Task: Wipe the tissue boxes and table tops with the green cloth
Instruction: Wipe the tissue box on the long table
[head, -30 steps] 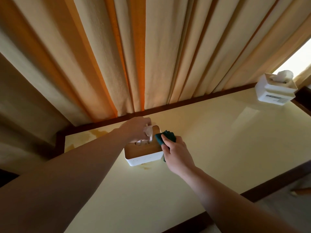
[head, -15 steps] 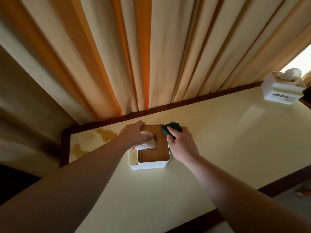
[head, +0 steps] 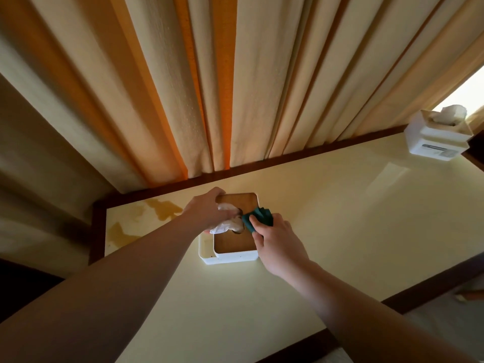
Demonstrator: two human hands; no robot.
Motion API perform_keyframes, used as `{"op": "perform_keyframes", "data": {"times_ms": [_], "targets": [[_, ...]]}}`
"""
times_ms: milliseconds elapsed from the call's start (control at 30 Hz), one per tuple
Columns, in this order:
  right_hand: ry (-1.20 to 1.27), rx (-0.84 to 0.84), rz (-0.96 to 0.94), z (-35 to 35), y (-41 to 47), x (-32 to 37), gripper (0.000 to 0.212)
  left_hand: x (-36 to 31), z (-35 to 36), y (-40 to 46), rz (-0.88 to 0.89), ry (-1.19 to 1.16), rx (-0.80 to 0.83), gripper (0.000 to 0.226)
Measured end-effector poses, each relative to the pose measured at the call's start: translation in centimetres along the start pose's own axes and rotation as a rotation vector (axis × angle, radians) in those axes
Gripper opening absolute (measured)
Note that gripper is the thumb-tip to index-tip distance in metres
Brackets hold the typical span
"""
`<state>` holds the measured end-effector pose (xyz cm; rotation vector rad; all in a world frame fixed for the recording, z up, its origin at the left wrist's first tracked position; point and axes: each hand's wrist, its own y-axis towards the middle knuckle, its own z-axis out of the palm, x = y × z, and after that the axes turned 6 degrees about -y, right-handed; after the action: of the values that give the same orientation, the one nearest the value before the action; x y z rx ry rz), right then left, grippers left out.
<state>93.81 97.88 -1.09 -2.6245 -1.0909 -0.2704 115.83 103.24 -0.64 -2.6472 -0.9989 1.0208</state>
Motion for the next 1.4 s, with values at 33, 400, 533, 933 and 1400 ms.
{"op": "perform_keyframes", "data": {"times_ms": [33,400,533,933,1400], "targets": [[-0.002,0.008,0.01,0.1,-0.9,0.0,0.048,0.0,0.0,0.0,-0.003,-0.009,0.002,0.065],[-0.089,0.051,-0.025,-2.2,7.1,1.7,0.048,0.6,0.3,0.5,-0.005,-0.015,0.023,0.053],[-0.136,0.07,-0.069,-2.6,6.4,0.4,0.047,0.6,0.4,0.5,-0.005,-0.017,0.025,0.052],[0.005,0.05,0.039,-0.6,-2.1,0.2,0.049,0.6,0.6,0.5,-0.034,-0.017,0.002,0.063],[0.063,0.057,-0.02,-1.1,2.6,-0.6,0.047,0.7,0.6,0.3,-0.019,-0.034,-0.002,0.069]]}}
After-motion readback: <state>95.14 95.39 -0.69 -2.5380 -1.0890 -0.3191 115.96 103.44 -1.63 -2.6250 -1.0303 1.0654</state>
